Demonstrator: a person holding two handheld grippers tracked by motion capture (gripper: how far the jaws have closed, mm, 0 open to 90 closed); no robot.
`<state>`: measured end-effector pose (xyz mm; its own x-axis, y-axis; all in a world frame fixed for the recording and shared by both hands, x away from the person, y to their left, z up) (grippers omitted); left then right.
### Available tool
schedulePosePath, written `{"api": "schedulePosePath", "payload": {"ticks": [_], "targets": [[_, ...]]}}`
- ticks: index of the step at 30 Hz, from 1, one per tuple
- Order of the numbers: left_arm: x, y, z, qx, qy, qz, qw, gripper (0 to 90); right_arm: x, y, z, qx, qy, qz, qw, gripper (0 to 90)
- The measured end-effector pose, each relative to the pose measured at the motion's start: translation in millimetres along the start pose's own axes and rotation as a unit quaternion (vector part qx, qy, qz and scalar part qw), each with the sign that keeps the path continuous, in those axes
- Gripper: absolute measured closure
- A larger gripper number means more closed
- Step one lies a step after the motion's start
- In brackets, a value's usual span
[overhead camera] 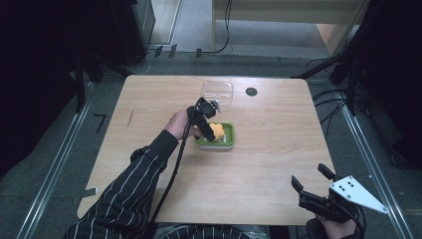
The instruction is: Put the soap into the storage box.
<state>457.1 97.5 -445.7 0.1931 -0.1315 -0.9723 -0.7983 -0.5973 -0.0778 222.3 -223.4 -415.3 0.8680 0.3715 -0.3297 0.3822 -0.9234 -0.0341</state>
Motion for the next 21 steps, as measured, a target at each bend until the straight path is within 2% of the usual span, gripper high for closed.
{"api": "schedulePosePath", "payload": {"ticks": [15, 21], "targets": [[2.6, 0.7, 33.7, -0.01, -0.039, -0.005, 0.9992, 9.0, 2.3, -1.3, -1.2, 0.001, 0.0, -0.005, 1.0, 13.4], [1.0, 2.8, 44.3, -0.014, -0.039, -0.007, 0.9991, 8.7, 3.5, -1.7, -1.6, -0.001, 0.0, -0.007, 1.0, 13.4]]}}
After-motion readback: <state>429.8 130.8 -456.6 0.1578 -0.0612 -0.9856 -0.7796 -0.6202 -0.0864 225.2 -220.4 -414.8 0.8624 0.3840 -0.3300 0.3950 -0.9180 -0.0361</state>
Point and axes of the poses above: each handheld gripper's, and its own axes: x roughly forward along the jaws, z roughly out of its underside, y roughly to its right, the point moved 4 cm from there along x, roughly forward along the jaws
